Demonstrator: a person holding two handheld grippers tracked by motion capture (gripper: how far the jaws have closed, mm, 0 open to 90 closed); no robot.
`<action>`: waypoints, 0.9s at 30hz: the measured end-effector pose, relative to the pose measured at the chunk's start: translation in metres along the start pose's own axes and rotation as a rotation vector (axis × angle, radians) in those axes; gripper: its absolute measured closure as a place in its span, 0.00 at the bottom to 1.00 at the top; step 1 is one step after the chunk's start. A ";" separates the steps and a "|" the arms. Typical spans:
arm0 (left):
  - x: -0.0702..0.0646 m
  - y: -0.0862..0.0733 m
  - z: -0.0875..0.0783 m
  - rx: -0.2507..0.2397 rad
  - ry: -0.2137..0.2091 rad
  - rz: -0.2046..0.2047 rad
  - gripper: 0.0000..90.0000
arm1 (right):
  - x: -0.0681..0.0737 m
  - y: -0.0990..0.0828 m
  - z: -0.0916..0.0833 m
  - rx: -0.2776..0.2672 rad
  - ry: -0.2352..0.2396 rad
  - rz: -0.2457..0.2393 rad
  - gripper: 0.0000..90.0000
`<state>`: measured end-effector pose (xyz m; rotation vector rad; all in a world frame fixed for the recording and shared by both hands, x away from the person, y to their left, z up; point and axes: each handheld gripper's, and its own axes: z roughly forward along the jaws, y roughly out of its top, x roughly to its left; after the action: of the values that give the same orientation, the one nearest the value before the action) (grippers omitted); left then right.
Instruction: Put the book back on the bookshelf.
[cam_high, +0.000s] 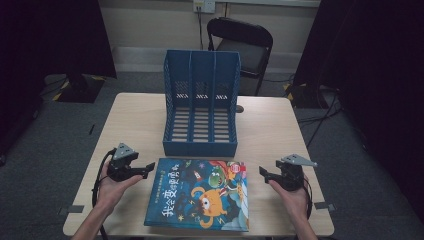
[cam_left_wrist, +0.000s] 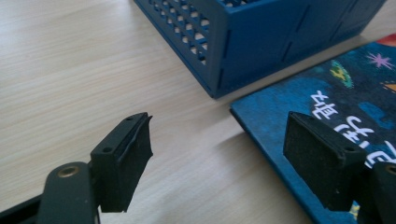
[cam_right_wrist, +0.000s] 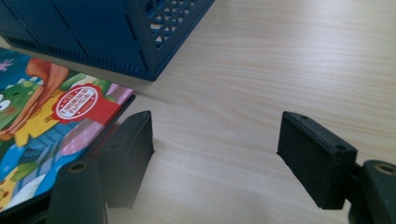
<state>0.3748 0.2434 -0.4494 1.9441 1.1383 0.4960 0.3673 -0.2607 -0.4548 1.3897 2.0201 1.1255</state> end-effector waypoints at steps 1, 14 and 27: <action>0.000 0.000 0.000 0.000 0.000 0.000 0.27 | 0.000 0.000 0.000 0.000 0.000 0.000 0.29; -0.014 0.006 -0.008 0.005 -0.040 -0.023 0.36 | 0.006 0.008 0.002 0.035 0.089 -0.016 0.33; -0.021 -0.001 -0.012 0.001 -0.130 -0.020 0.50 | 0.037 0.036 0.010 0.022 0.176 -0.135 0.36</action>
<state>0.3553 0.2312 -0.4415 1.9342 1.0743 0.3535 0.3796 -0.2170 -0.4275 1.1808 2.2181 1.2050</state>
